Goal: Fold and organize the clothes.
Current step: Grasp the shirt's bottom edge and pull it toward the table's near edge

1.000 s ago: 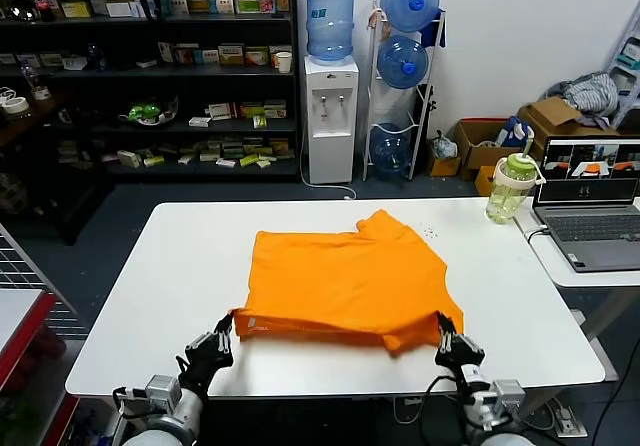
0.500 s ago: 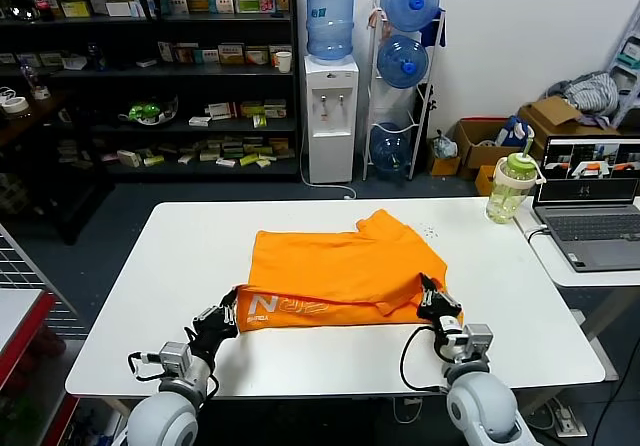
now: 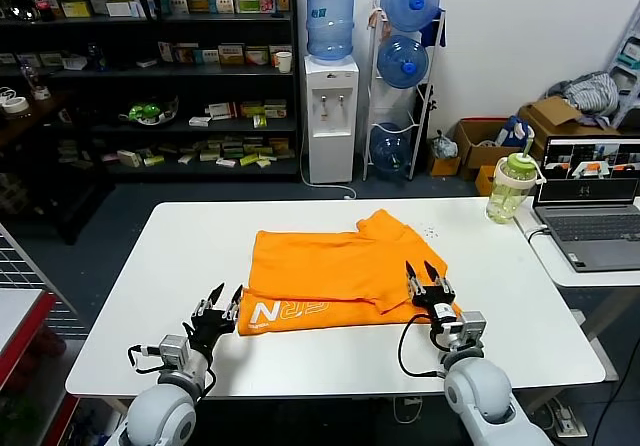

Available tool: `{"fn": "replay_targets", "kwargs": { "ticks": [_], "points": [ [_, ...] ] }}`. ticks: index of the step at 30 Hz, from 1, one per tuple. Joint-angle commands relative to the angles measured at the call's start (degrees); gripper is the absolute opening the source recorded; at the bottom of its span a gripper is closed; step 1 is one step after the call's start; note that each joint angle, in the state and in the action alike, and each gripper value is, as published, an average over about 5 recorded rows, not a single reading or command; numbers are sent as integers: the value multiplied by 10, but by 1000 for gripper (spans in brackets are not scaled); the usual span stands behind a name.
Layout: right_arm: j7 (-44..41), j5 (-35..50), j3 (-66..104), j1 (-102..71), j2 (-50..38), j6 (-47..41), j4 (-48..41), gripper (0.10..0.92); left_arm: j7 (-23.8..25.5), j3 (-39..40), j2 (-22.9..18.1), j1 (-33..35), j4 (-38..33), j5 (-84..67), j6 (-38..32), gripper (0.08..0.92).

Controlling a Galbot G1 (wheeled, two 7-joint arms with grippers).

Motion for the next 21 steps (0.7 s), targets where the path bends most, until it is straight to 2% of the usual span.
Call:
{"fn": "replay_targets", "kwargs": {
  "ticks": [1, 7, 11, 21],
  "points": [
    [-37, -4, 33, -76, -51, 0, 13, 605, -3, 3, 20, 67, -16, -32, 7, 528],
    [-50, 29, 46, -92, -71, -43, 14, 771, -18, 10, 13, 63, -9, -82, 32, 701],
    [-50, 50, 45, -82, -71, -80, 9, 818, -27, 19, 8, 44, -5, -107, 52, 795],
    [-37, 76, 34, -58, -64, -124, -1, 823, -37, 31, 11, 16, 6, -130, 78, 823]
  ]
}}
